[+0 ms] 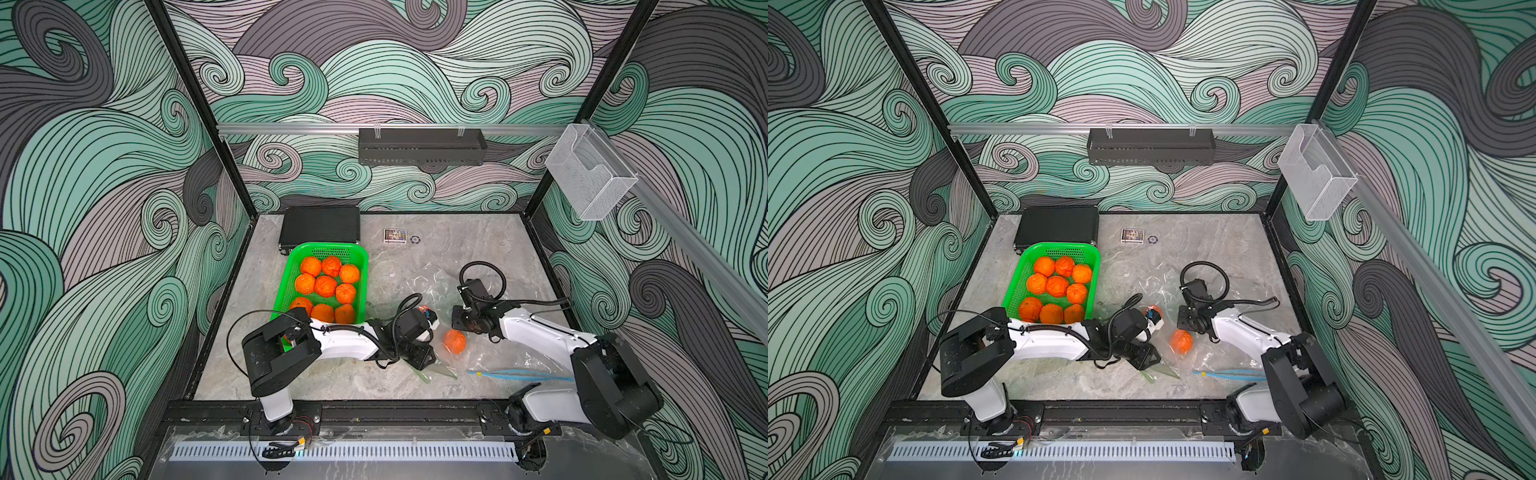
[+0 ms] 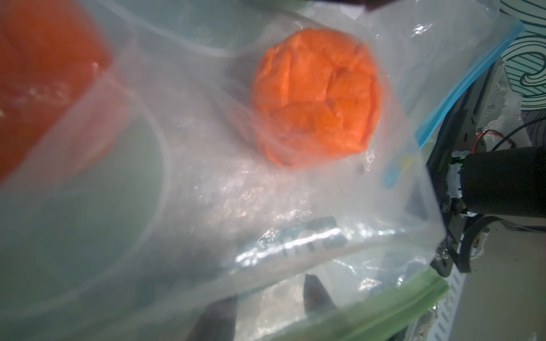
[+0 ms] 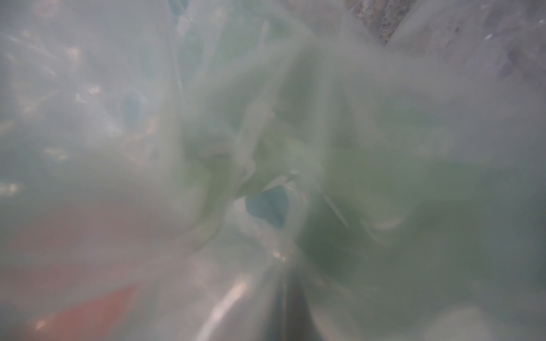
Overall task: Open the zip-top bag and take out the orange
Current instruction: Pick up the orange from the zipper food storage bag.
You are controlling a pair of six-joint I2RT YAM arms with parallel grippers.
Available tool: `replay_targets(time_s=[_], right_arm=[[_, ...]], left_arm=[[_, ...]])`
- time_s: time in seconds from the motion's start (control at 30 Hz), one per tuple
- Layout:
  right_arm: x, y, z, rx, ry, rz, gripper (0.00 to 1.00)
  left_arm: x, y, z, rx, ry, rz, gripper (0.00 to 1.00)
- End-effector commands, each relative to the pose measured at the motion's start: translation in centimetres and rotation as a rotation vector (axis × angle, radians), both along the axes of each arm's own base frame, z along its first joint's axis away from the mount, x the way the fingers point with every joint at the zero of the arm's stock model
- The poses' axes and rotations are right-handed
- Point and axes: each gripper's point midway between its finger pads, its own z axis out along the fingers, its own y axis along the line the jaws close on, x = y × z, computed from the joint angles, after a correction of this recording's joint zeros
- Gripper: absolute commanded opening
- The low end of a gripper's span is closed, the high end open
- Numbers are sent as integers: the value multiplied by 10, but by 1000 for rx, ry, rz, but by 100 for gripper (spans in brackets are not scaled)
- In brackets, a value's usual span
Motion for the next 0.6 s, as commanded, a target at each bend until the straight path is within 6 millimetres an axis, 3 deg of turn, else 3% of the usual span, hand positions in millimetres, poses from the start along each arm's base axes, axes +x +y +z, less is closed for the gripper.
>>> replay_targets(time_s=[0.0,0.17,0.3,0.57], right_arm=[[-4,-7,28,54,16,-34,0],[-12,-34,42,122,-22,-171,0],[-22,-30,34,148,16,-145,0],[-34,-1,2,260,195,-91,0]], left_arm=[[4,-5,6,-23,-48,9,44],[4,-8,13,-36,-80,-7,48],[3,-14,16,-51,-87,-27,52],[2,-28,26,-61,-118,-72,66]])
